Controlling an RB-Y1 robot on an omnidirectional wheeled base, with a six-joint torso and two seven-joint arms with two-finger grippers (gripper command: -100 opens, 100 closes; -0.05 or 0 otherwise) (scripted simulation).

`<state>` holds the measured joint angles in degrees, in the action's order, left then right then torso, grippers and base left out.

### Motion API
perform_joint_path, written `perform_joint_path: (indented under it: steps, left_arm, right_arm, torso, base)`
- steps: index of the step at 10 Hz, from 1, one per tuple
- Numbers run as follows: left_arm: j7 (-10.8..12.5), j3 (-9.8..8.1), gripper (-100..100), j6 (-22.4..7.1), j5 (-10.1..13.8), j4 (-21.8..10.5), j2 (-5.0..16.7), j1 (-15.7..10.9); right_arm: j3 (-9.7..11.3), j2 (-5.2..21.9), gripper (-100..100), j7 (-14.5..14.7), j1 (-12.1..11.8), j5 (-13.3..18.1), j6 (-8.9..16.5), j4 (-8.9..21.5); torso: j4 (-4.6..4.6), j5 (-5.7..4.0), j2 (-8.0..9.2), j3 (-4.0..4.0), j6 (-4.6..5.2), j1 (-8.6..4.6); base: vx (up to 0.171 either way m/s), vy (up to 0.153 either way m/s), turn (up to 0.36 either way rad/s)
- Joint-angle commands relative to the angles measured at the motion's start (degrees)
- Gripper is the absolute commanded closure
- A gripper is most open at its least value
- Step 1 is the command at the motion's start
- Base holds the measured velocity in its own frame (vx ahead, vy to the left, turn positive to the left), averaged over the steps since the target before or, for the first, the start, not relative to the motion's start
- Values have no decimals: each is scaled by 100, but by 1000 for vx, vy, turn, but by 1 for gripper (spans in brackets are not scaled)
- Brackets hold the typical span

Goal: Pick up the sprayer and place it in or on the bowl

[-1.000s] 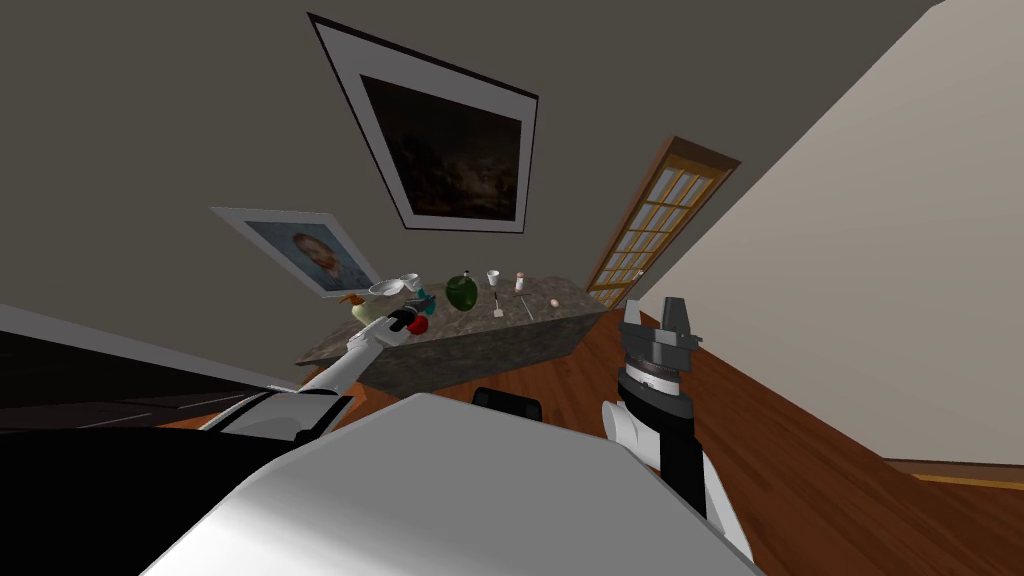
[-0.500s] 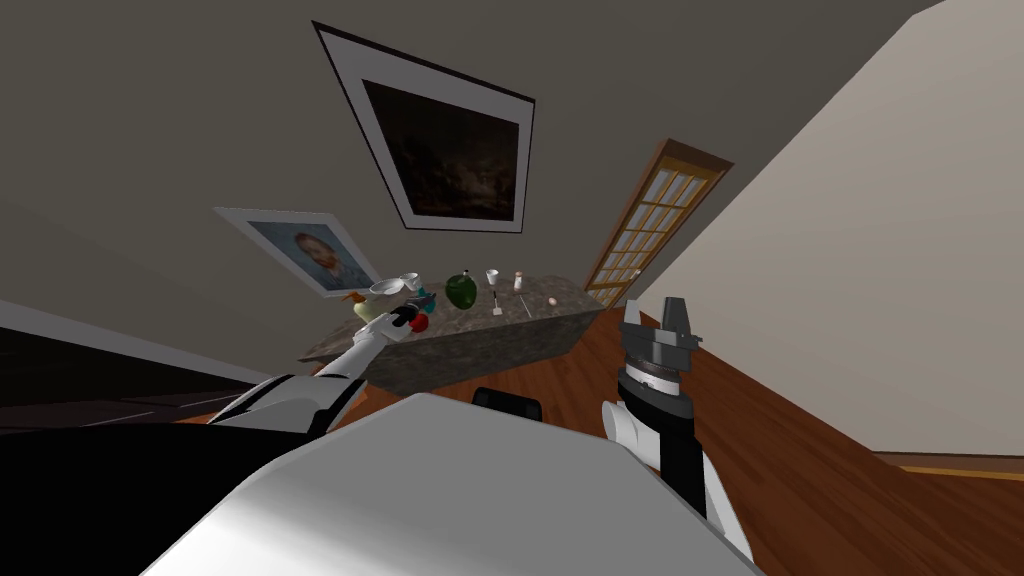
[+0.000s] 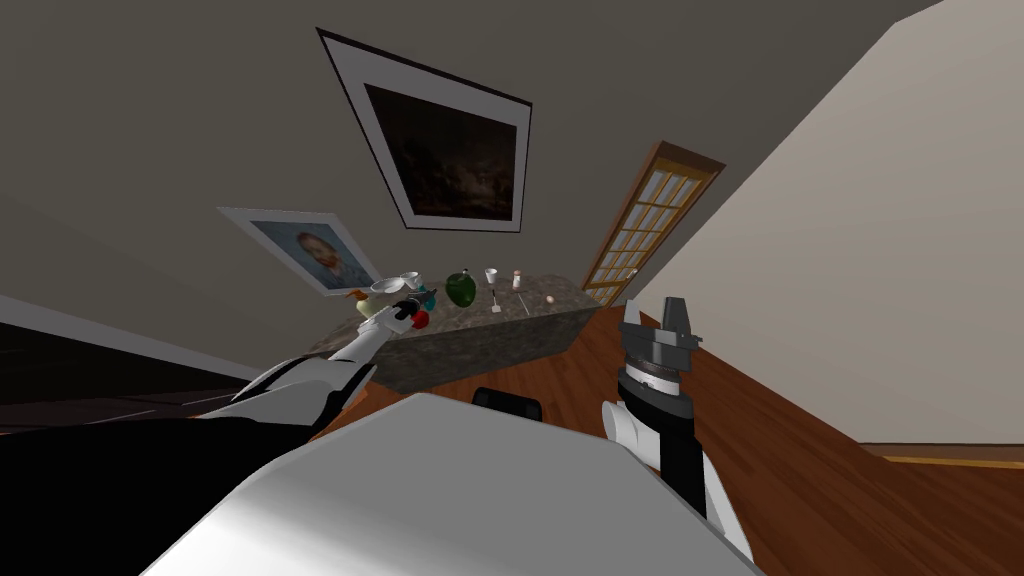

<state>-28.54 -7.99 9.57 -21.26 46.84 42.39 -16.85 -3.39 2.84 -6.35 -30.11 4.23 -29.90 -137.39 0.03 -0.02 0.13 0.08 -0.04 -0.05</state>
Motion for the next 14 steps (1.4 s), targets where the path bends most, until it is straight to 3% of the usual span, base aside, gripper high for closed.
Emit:
perform_joint_path:
  steps: [1,3,4,5,9,10,11,12,14]
  left_arm:
    - [-18,-5,-100,38,-6,-286,-4,-61]
    - [-18,-5,-100,38,-6,-344,-4,-61]
    - [5,7,-100,-31,2,-218,-6,-7]
    - [1,6,100,-24,1,-230,-6,-11]
    - [0,4,100,-28,1,-229,-4,-11]
    - [0,4,0,-28,1,-230,-5,-10]
    - [12,-45,100,-125,-12,57,-65,276]
    - [12,-45,100,-125,-12,158,-65,292]
    - [42,-84,100,-289,-19,522,-127,646]
  right_arm:
    - [0,0,0,0,0,0,0,0]
    - [0,0,0,0,0,0,0,0]
    - [0,0,0,0,0,0,0,0]
    - [0,0,0,0,0,0,0,0]
    - [0,0,0,0,0,0,0,0]
    - [0,0,0,0,0,0,0,0]
    - [0,0,0,0,0,0,0,0]
    - [0,0,0,0,-1,0,0,0]
    - [0,0,0,0,-1,0,0,0]
  torso:
    - [0,0,0,0,0,0]
    - [-3,2,-10,-6,-1,7]
    - [-3,2,-11,-7,0,7]
    - [-3,2,-10,-6,0,6]
    - [-4,3,-10,-7,2,6]
    - [-3,2,-10,-7,2,6]
    - [-3,2,-10,-6,2,5]
    - [-9,7,-18,-13,-5,15]
    - [-21,21,-31,-25,-8,29]
  base:
    - [0,0,0]
    - [4,1,1]
    - [0,0,0]
    - [0,0,0]
    - [0,1,3]
    - [0,0,0]
    - [47,24,1]
    - [50,27,20]
    - [62,29,10]
